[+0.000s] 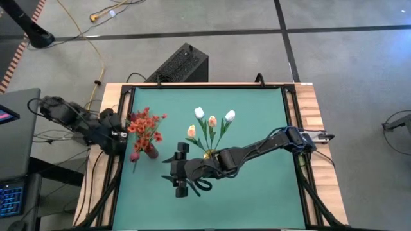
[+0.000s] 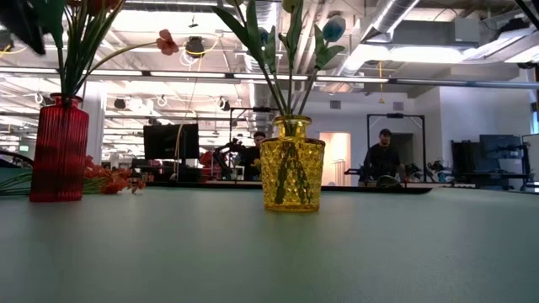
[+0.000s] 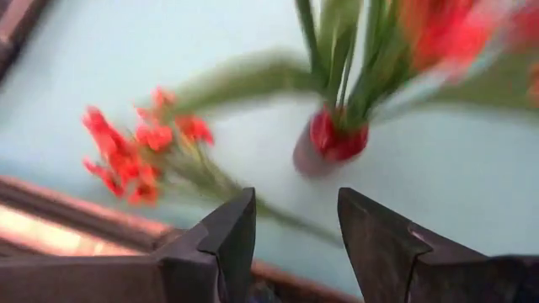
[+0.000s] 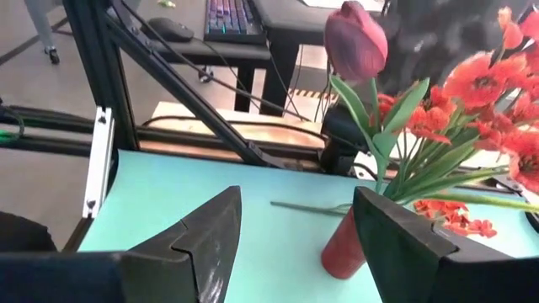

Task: Sort flowers into vase by color
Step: Put the orange flowers into the red vase

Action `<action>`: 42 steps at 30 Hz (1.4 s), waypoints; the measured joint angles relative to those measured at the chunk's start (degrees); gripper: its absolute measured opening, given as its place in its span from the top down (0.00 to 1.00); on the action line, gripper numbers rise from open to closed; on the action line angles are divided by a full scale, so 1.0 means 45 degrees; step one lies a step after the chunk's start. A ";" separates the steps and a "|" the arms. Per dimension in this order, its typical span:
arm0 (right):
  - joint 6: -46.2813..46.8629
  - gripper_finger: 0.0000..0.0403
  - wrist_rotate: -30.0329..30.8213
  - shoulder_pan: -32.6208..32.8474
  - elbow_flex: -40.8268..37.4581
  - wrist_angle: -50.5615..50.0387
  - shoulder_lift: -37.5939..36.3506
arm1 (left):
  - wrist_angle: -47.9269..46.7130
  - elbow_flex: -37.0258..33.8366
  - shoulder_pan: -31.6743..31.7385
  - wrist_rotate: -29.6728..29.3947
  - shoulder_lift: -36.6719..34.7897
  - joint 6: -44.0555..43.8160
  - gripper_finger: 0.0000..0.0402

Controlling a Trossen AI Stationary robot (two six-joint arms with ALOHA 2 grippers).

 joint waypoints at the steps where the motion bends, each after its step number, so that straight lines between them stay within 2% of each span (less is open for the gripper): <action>1: 0.0000 0.37 0.0000 0.0000 0.0000 -0.0074 0.0000 | 0.0023 0.0385 0.0023 -0.0279 0.0000 0.0008 0.61; 7: 0.0005 0.37 0.0000 0.0000 0.0000 -0.0160 0.0005 | 0.0023 0.2364 0.0025 -0.2548 -0.0029 0.0422 0.61; 13: 0.0296 0.37 0.0000 0.0001 0.0000 -0.0511 0.0010 | 0.0031 0.4175 0.0025 -0.3473 -0.0024 0.1023 0.61; 16: 0.0301 0.37 0.0000 0.0001 0.0000 -0.0530 0.0010 | 0.0107 0.4903 0.0025 -0.4936 -0.0015 0.1418 0.61; 23: 0.0301 0.37 -0.0005 -0.0151 0.0000 -0.0547 0.0010 | 0.0999 0.5123 -0.0314 -0.8631 0.0585 0.2116 0.61; 27: 0.0655 0.37 -0.0005 -0.0438 0.0000 -0.0549 0.0010 | 0.2255 0.5134 -0.0345 -0.9683 0.1245 0.3426 0.61; 31: 0.1073 0.37 -0.0005 -0.0655 0.0000 -0.0562 0.0010 | 0.4542 0.5132 0.0057 -0.9546 0.2186 0.6057 0.61; 35: 0.1100 0.37 -0.0005 -0.0675 0.0000 -0.0692 0.0015 | 0.6598 0.5132 0.1413 -0.9092 0.3215 0.8723 0.61; 38: 0.1030 0.37 -0.0005 -0.0667 0.0000 -0.0711 0.0015 | 0.7611 0.5127 0.3208 -0.8052 0.4005 1.0119 0.61; 42: 0.0949 0.37 -0.0009 -0.0641 0.0000 -0.0995 0.0015 | 0.8229 0.5123 0.6472 -0.5449 0.5208 1.1355 0.61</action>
